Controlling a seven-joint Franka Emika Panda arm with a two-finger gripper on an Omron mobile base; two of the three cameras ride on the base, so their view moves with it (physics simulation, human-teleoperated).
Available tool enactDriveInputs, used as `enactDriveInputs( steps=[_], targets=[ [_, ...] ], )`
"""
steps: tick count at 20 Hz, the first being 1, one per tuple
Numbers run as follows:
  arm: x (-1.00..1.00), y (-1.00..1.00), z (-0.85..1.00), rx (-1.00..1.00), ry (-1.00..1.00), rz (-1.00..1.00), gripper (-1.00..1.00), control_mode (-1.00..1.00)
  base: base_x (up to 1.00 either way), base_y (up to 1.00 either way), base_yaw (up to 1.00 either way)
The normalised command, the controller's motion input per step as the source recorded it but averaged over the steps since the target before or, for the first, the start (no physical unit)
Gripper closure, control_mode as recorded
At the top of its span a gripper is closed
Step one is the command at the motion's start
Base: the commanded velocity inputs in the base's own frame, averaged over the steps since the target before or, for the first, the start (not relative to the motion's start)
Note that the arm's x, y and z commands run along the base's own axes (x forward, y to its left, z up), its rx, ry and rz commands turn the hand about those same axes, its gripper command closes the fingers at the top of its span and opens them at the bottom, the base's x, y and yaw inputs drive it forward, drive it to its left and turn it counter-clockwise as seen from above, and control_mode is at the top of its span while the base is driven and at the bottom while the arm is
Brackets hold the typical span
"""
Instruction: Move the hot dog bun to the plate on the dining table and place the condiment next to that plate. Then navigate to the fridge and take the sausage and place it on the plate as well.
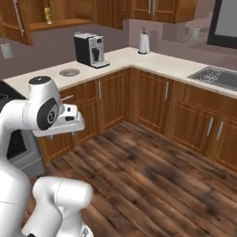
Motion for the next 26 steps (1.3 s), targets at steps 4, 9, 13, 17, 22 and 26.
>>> enactDriveInputs(
  steps=[4,9,13,17,22,26],
  targets=[
    [0.00,0.00,0.00,0.00,0.00,0.00,-1.00,1.00,1.00,-0.20,0.42],
    [0.00,0.00,0.00,0.00,0.00,0.00,-1.00,1.00,1.00,-0.18,0.44],
    [0.00,0.00,0.00,0.00,0.00,0.00,-1.00,1.00,1.00,-0.24,0.43],
    [0.00,0.00,0.00,0.00,0.00,0.00,-1.00,1.00,1.00,-0.31,0.42],
    [0.00,0.00,0.00,0.00,0.00,0.00,-1.00,1.00,0.94,-0.43,0.45],
    [0.00,0.00,0.00,0.00,0.00,0.00,-1.00,1.00,0.86,-0.44,0.46]
  ],
)
